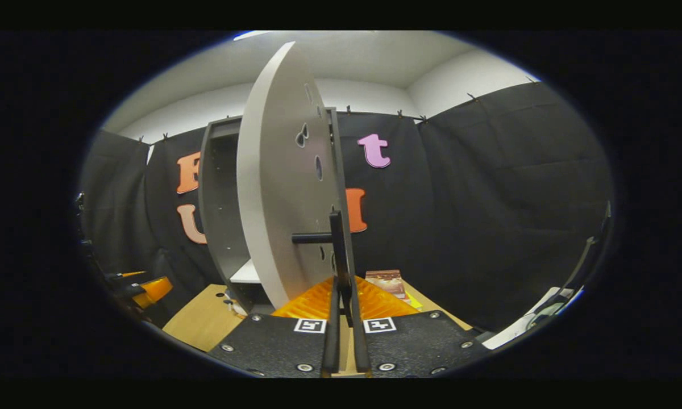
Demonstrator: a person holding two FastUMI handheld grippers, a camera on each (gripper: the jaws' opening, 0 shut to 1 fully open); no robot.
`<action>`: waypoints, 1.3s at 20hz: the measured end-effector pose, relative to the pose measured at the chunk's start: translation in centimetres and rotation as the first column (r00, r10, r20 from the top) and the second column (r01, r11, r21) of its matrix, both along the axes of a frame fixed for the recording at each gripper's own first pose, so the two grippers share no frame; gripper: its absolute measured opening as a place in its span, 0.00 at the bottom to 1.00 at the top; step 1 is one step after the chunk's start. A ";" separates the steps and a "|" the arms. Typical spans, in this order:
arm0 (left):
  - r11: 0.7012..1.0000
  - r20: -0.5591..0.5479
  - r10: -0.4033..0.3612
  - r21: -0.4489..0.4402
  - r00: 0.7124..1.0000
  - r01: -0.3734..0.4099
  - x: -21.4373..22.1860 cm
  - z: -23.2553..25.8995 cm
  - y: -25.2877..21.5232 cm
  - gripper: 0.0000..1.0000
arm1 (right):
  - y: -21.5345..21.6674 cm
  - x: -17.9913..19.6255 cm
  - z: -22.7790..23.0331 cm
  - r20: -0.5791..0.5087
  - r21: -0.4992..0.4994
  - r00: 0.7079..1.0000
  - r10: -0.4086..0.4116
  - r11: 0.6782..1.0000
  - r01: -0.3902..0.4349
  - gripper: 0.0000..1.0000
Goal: Open the cabinet door with the right hand, grasp the bottle in the cabinet with the left hand and place it on the coaster, then close the cabinet door with the right hand.
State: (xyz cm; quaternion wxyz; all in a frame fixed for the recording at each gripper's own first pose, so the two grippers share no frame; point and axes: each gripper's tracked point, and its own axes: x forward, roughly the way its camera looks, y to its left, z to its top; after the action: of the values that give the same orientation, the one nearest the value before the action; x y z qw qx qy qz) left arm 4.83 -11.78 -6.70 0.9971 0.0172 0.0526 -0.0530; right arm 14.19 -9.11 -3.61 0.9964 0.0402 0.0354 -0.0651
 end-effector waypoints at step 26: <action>1.000 -0.002 0.014 -0.009 1.000 -0.015 6.6 -2.0 -5.9 0.98 | -5.5 -7.0 2.9 0.088 -0.024 0.991 0.101 0.995 -0.099 0.02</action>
State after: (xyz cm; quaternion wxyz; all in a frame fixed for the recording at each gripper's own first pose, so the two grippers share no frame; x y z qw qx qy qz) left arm 11.43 -17.66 -8.65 0.9974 0.0124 0.0533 -0.0460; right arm 7.16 -14.63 -0.70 0.9994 0.0313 -0.0078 -0.0135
